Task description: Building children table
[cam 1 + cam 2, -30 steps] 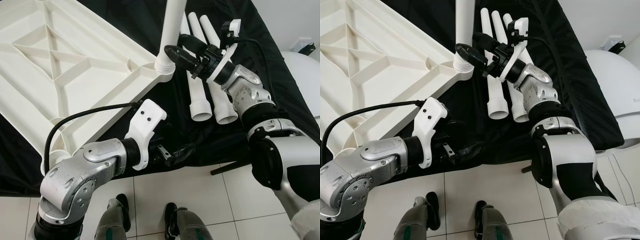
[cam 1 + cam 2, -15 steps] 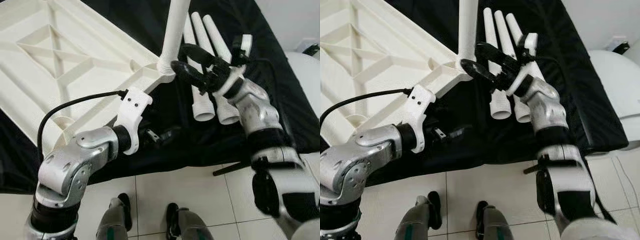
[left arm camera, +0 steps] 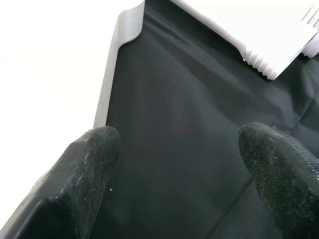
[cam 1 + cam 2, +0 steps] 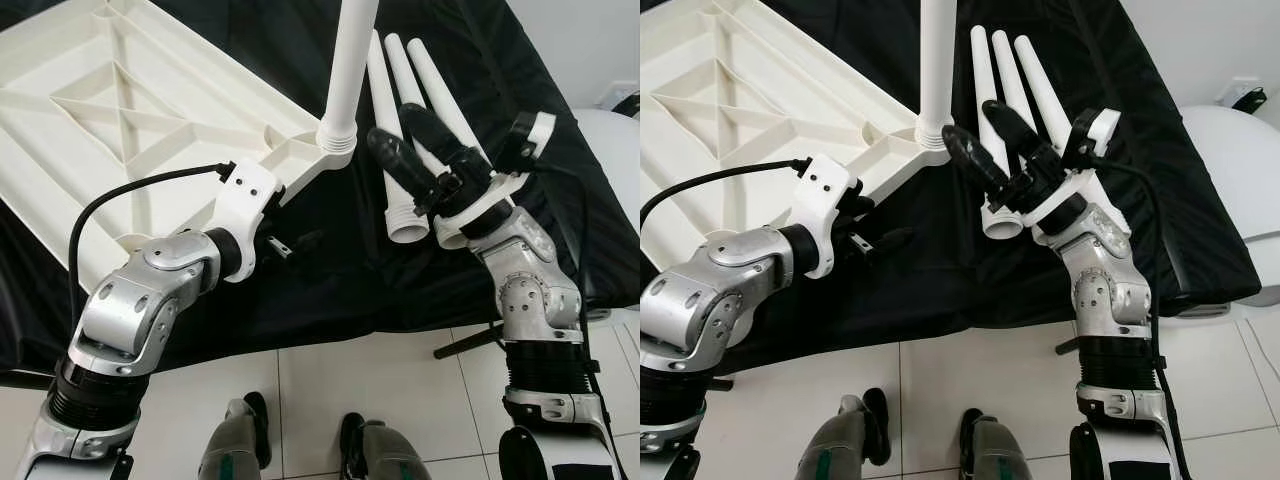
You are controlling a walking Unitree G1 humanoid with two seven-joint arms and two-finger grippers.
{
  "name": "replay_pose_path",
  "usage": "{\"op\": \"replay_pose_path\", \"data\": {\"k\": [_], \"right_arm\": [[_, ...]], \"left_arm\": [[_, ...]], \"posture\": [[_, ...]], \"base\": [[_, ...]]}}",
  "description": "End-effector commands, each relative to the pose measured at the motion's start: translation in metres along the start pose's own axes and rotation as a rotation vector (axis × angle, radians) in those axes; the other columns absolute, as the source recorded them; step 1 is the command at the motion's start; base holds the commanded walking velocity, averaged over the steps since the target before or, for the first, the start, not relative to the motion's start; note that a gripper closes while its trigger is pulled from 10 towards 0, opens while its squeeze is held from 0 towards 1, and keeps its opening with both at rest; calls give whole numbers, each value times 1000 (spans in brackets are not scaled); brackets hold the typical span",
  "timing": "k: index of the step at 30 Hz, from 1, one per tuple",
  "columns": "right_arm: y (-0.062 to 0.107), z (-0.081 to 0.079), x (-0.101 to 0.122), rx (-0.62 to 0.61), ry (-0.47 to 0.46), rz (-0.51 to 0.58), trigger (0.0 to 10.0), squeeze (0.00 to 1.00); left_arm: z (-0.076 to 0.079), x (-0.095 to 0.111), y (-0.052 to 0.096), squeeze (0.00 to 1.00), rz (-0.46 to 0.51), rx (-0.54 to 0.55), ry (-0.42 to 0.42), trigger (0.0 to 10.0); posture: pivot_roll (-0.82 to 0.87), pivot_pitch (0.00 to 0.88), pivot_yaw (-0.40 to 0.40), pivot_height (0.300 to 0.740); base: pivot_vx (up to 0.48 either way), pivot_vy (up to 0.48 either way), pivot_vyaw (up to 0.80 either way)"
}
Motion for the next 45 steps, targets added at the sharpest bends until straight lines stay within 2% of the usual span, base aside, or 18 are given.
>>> {"op": "replay_pose_path", "data": {"k": [1,2,5,7,11,16,21,25,26,29,32,34,39,45], "right_arm": [[2,-13,-4,-29,-13,-17,10000,0],[2,-13,-4,-29,-13,-17,10000,0],[4,-33,-8,-69,-34,-35,10000,0],[5,-36,-8,-71,-56,-34,10000,0],[6,-41,-9,-78,-92,-30,10000,0],[8,-46,-11,-85,-105,-39,10000,0],[9,-44,-12,-96,-103,-46,10000,0],[10,-41,-13,-122,-107,-61,10000,0],[10,-41,-13,-122,-107,-61,10000,0],[12,-41,-16,-157,-104,-95,10000,0],[13,-41,-17,-164,-103,-103,10000,0],[17,-42,-21,-184,-111,-144,10000,0],[28,-49,-33,-185,-120,-243,10000,0],[39,-56,-38,-154,-103,-315,10000,0]], "left_arm": [[-2,-12,-3,0,-49,-6,-28,10000],[-2,-12,-3,0,-49,-6,-28,10000],[-9,-20,-8,0,-74,20,-46,10000],[-10,-18,-8,0,-65,23,-43,10000],[-12,-11,-8,0,-43,30,-60,10000],[-11,11,1,0,54,-20,-28,10000],[-14,12,4,0,59,-13,-35,10000],[-27,-1,5,0,7,43,-57,10000],[-27,-1,5,0,7,43,-57,10000],[-30,-28,2,0,-91,55,-82,10000],[-30,-34,2,0,-111,62,-92,10000],[-33,-46,1,0,-151,77,-97,10000],[-35,-60,2,0,-200,93,-92,10000],[-40,-61,3,0,-206,111,-95,10000]], "posture": [[-8,212,8,740],[-8,212,8,740],[-15,205,17,740],[-18,202,19,740],[-20,200,21,740],[-14,197,22,740],[-10,199,18,740],[-8,198,15,740],[-8,198,15,740],[-14,199,15,740],[-15,200,16,740],[-18,206,18,740],[-22,212,21,740],[-26,214,22,740]], "base": [[0,0,0],[0,0,0],[0,0,0],[0,0,0],[0,0,0],[0,0,0],[0,0,0],[0,0,0],[0,0,0],[0,0,0],[0,0,0],[0,0,0],[0,0,0],[0,0,0]]}}
Point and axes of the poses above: a point about 5 cm out from each wrist's last joint towards the gripper, its own y axis pointing back from the gripper into the wrist, its own x axis along the axis of the wrist's last joint, z = x × y, the point moved 4 cm from there along -y, pointing out of the wrist towards the gripper, and after that the axes turned 1 degree about y, right-handed, at the moved point
